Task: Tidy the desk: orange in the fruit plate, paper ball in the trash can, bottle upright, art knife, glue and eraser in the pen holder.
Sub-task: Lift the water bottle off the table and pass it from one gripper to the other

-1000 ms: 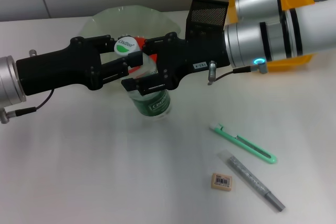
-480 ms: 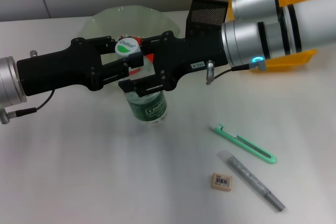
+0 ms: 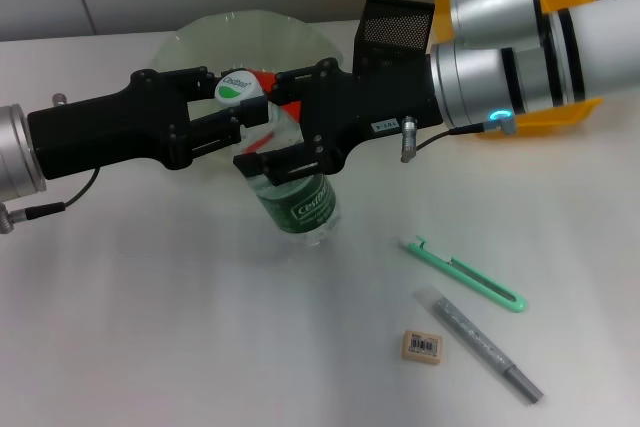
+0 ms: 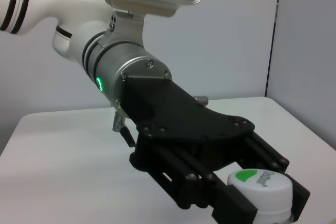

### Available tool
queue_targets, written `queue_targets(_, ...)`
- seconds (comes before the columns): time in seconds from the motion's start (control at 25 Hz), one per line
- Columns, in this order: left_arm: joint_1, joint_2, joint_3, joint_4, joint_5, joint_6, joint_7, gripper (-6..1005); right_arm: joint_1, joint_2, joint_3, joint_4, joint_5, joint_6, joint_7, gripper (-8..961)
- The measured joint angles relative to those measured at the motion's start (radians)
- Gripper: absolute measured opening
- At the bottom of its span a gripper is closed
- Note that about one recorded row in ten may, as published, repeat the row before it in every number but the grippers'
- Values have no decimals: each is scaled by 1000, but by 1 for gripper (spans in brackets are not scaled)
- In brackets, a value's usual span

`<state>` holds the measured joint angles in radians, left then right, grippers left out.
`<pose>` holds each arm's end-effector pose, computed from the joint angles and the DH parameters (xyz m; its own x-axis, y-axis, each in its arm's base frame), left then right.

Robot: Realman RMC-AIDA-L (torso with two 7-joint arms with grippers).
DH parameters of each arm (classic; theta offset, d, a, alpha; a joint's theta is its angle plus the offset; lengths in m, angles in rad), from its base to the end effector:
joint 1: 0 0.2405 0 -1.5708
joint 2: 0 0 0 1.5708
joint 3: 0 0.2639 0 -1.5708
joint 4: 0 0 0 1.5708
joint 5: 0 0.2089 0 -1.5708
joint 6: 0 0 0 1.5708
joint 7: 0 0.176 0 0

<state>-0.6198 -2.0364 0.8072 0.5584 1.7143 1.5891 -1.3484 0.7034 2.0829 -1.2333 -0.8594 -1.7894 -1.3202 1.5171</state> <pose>-0.1980 0.3670 -0.0205 0.7157 0.2277 0.6603 0.3689 -0.9260 -0.0806 0.1280 0.3876 -0.0720 0.9317 -0.0459 -0.3604 -0.1066 -0.9828 -0.1506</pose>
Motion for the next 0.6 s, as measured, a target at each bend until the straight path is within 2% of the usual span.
queue_targets(0.6, -1, 1, 0, -1, 13, -5, -2, 446, -6, 0, 0, -10, 3, -4, 16, 725)
